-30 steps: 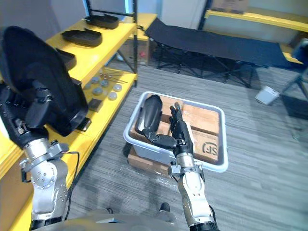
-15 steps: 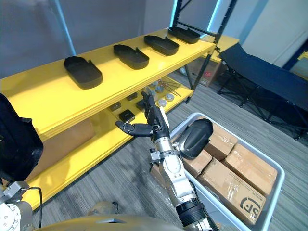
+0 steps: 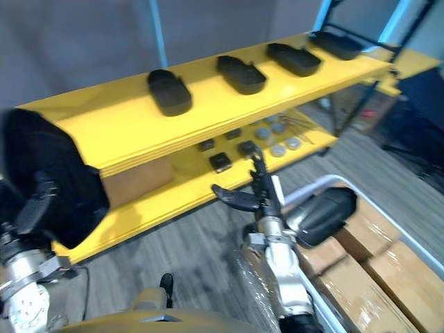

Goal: Walk over and take three plastic housings, then place them on the shelf

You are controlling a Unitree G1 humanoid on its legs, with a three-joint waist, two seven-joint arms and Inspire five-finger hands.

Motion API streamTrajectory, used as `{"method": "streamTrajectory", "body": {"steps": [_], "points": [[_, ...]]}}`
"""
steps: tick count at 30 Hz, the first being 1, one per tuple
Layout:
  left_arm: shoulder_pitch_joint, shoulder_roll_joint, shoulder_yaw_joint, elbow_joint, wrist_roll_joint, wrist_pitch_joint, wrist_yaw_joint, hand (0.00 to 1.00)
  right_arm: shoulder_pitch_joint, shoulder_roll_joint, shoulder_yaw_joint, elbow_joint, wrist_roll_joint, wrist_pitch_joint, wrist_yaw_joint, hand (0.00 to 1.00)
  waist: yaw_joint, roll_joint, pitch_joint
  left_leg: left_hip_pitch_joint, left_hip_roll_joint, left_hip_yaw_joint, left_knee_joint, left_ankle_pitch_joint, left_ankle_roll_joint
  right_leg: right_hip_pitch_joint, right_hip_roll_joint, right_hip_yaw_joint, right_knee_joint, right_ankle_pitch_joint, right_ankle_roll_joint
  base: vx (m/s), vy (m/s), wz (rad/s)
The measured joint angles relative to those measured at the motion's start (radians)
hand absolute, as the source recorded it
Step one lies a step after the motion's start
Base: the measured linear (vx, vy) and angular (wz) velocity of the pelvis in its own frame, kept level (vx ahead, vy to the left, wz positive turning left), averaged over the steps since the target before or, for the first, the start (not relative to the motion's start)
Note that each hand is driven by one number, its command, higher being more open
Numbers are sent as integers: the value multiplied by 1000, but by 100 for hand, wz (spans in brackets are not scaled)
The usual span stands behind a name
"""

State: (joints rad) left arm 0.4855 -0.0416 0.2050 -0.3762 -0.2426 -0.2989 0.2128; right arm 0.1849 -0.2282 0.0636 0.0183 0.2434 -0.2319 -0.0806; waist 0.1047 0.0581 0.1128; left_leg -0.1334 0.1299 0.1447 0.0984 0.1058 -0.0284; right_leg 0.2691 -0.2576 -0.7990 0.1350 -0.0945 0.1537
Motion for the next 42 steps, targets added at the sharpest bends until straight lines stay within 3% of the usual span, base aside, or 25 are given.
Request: {"method": "streamTrajectory", "body": {"steps": [1, 5, 11, 15, 17, 19, 20, 21, 22, 23, 24, 25, 26, 28, 30, 32, 33, 35, 36, 37, 38, 39, 41, 42], "points": [[1, 1, -15, 0, 0, 7, 0, 0, -3, -10, -7, 1, 0, -1, 6, 100, 5, -3, 9, 1, -22, -1, -13, 11, -24, -7, -24, 23, 17, -27, 20, -47, 113, 28], [38, 12, 0, 0, -30, 34, 31, 0, -14, 6, 75, 0, -2, -43, 89, 100, 16, -19, 45, 12, -15, 23, 7, 6, -29, -21, -28, 99, 26, -39, 8, -46, 51, -19], [36, 15, -14, 4, -30, 45, 37, 0, -30, -7, 139, -1, -2, -61, 119, 100, 14, -17, 55, -6, -15, 1, 23, 8, -30, -39, -40, 98, 85, -80, 9, -66, 4, 7], [20, 25, -13, 1, -29, 44, 19, 0, -94, -2, 174, -1, -38, -71, 85, 100, 29, -16, 79, -45, -21, -37, 66, 1, -31, -45, -54, 67, 134, -117, 25, -74, 13, 29], [6, 28, -8, -9, -29, 44, -4, 0, -110, 17, 174, -1, -56, -82, 50, 100, 32, -29, 88, -74, -38, -61, 113, -25, -24, -33, -75, 40, 154, -138, 41, 3, 62, 47], [-20, 52, 8, -13, -27, 44, -25, 0, -120, 55, 170, 0, -79, -82, 7, 100, 57, -60, 101, -89, -71, -53, 210, -99, 4, 7, -115, 16, 165, -145, 48, 101, 107, 21], [-21, 58, 11, -17, -25, 42, -28, 0, -119, 59, 170, 0, -79, -84, 3, 100, 57, -65, 98, -89, -79, -53, 224, -119, 2, 18, -120, 11, 193, -135, 40, 131, 87, 23], [-33, 59, 13, -18, -21, 42, -29, 0, -119, 61, 165, 1, -78, -91, 3, 100, 50, -63, 98, -89, -93, -63, 248, -140, 6, -10, -154, 41, 282, -116, -17, 156, 189, 33], [-44, 60, 11, -22, -19, 42, -29, 0, -121, 66, 161, 1, -78, -91, 3, 100, 45, -53, 91, -81, -97, -72, 244, -155, 22, -82, -175, 160, 403, -43, -103, 158, 210, 42], [-57, 70, 13, -35, -17, 42, -22, 0, -128, 66, 159, 1, -78, -93, 4, 100, 27, -49, 88, -62, -102, -90, 212, -158, 28, -151, -179, 278, 502, 39, -109, 185, 259, 42], [-71, 84, 14, -38, -18, 40, -17, 0, -130, 74, 156, 1, -78, -99, 3, 100, 16, -49, 88, -57, -102, -111, 201, -156, 37, -179, -165, 320, 537, 9, -87, 183, 107, 56], [-108, 108, 9, -34, -18, 40, -7, 0, -138, 84, 152, 1, -78, -107, 3, 100, 1, -52, 87, -39, -106, -145, 170, -148, 52, -228, -115, 375, 556, -93, -69, 243, 96, 64], [-142, 111, 4, -27, -18, 40, -2, 0, -150, 83, 144, 1, -80, -109, 5, 100, -7, -50, 88, -1, -108, -166, 138, -146, 56, -251, -51, 404, 508, -153, -85, 222, 50, 53], [-176, 113, -9, -22, -20, 40, -8, 0, -165, 82, 129, 0, -80, -120, 3, 100, -20, -41, 91, 44, -122, -203, 106, -151, 59, -283, 16, 445, 404, -177, -111, 213, 63, 67], [-211, 115, -29, -8, -21, 35, -20, 0, -169, 78, 102, -21, -79, -135, -1, 100, -47, -39, 90, 52, -139, -265, 107, -160, 60, -348, 55, 537, 365, -177, -112, 199, 3, 108], [-234, 134, -70, 40, -21, 29, -29, 0, -168, 69, 75, -50, -78, -153, -12, 100, -66, -35, 84, 75, -153, -344, 110, -166, 42, -395, 91, 679, 260, -142, -75, 236, -99, 118], [-234, 139, -77, 49, -21, 29, -30, 0, -169, 67, 75, -58, -78, -153, -16, 100, -66, -41, 81, 81, -161, -357, 117, -171, 34, -391, 89, 693, 220, -115, -81, 334, -267, 95], [-231, 157, -86, 60, -21, 30, -32, 0, -178, 67, 77, -77, -79, -154, -18, 100, -55, -84, 58, 85, -196, -391, 129, -196, 9, -378, 72, 692, 121, 23, -104, 301, -325, 74], [-227, 150, -95, 74, -23, 32, -34, 0, -199, 49, 76, -73, -79, -154, -17, 100, -51, -76, 51, 82, -193, -413, 150, -226, -11, -351, 72, 672, 100, 61, -54, 175, -233, 72], [-205, 142, -111, 74, -24, 35, -43, 0, -211, 25, 74, -84, -78, -157, -15, 100, -53, -39, 37, 65, -147, -386, 174, -250, -22, -310, 105, 624, 44, 66, -66, 173, -247, 71], [-200, 141, -115, 74, -23, 35, -51, 0, -215, 18, 69, -91, -78, -157, -14, 100, -52, -30, 33, 60, -118, -359, 176, -252, -23, -292, 117, 604, 19, 72, -74, 135, -206, 88], [-208, 137, -116, 73, -20, 35, -72, 0, -215, 6, 34, -119, -78, -157, -6, 100, -61, -18, 24, 54, -54, -264, 163, -246, -28, -252, 138, 550, -28, 80, -86, 127, -202, 73], [-220, 137, -132, 73, -21, 35, -93, 0, -215, -8, -19, -158, -77, -157, 9, 100, -71, -16, 23, 60, -6, -163, 124, -206, -46, -232, 141, 508, -47, 80, -88, 108, -132, 73], [-221, 138, -145, 73, -22, 34, -111, 0, -216, -17, -62, -190, -76, -157, 17, 100, -75, -15, 22, 78, 1, -127, 74, -169, -71, -228, 137, 496, -52, 80, -88, 105, -71, 44]]}}
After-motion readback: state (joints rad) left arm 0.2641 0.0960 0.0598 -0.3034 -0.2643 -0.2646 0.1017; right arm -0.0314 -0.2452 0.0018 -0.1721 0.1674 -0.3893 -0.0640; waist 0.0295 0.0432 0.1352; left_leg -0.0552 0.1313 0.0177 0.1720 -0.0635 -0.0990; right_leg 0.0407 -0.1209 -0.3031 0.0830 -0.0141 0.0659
